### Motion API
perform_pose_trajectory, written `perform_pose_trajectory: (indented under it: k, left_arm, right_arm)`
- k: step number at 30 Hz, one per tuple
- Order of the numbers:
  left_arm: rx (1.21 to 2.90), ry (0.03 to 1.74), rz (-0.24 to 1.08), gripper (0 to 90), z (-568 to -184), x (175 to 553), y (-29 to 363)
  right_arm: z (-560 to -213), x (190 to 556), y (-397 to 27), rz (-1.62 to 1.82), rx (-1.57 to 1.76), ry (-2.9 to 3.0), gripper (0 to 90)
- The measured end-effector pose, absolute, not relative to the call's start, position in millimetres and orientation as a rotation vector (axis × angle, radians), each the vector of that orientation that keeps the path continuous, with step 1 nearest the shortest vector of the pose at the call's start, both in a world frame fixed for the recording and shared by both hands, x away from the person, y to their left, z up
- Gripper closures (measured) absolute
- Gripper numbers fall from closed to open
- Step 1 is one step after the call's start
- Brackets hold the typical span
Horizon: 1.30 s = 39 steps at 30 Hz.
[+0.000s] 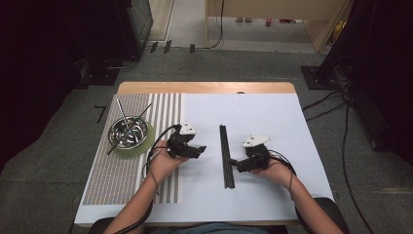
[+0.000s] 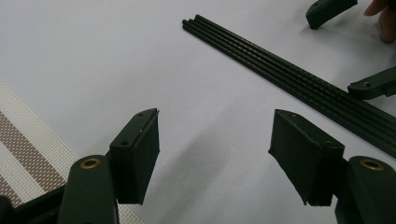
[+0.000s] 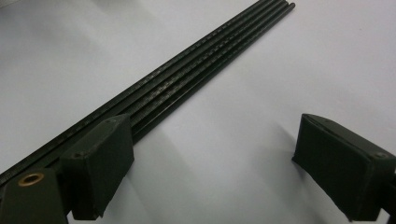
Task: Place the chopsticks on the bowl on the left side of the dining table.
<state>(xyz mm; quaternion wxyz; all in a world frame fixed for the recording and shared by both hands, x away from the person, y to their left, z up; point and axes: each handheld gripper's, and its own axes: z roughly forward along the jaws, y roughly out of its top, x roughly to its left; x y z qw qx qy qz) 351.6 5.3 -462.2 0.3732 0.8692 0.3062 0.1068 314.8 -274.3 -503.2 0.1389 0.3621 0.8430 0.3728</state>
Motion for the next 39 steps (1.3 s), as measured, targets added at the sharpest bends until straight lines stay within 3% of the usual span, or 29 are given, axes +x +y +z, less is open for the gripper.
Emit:
perform_pose_trajectory:
  k: [39]
  left_arm:
    - [2.25,0.714,0.227,35.2,-482.0,341.0,-40.6]
  right_arm:
    - [-503.2,314.7,-274.4,1.077,1.047,2.437,11.4]
